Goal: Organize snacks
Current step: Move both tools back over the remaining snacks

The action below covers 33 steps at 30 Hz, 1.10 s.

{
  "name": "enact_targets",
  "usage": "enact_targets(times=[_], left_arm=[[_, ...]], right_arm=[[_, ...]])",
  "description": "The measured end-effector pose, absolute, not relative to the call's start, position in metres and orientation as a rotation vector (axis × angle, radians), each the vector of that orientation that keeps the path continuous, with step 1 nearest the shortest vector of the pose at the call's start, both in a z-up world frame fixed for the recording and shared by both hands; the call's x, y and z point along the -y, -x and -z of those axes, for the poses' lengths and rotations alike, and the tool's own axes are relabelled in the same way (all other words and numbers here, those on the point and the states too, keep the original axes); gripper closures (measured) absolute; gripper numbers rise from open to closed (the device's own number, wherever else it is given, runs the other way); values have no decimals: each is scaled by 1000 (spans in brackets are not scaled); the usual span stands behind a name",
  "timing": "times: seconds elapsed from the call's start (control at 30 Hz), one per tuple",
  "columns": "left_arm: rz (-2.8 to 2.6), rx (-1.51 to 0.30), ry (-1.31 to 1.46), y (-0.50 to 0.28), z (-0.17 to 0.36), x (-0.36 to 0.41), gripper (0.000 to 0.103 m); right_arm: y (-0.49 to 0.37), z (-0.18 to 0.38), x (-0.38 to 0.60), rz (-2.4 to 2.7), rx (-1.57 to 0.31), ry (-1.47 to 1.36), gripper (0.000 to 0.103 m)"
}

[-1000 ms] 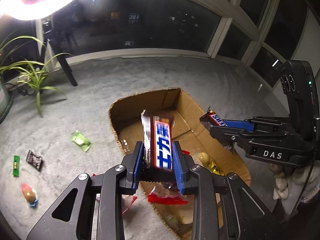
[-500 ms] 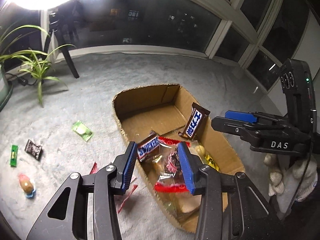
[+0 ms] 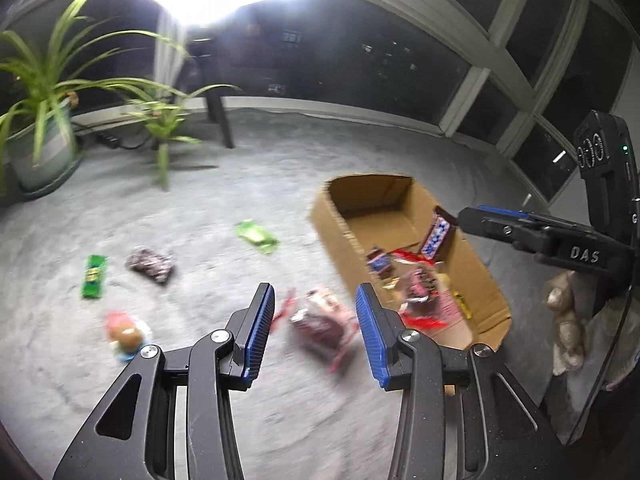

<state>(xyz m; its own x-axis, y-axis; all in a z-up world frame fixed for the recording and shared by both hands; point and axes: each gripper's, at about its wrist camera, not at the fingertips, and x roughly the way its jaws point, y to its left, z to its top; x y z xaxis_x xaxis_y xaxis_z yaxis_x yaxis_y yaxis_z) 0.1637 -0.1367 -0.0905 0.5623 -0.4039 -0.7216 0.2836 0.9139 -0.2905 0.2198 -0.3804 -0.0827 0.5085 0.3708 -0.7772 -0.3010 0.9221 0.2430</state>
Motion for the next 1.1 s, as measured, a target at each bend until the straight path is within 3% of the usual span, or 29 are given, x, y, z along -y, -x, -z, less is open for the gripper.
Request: enact_targets(times=[0.53, 1.1], left_arm=[[213, -930, 202, -152, 122, 28, 62], [187, -995, 205, -177, 167, 21, 62]], right_arm=[[-236, 89, 262, -576, -967, 49, 35], [-291, 161, 166, -730, -1104, 168, 35]])
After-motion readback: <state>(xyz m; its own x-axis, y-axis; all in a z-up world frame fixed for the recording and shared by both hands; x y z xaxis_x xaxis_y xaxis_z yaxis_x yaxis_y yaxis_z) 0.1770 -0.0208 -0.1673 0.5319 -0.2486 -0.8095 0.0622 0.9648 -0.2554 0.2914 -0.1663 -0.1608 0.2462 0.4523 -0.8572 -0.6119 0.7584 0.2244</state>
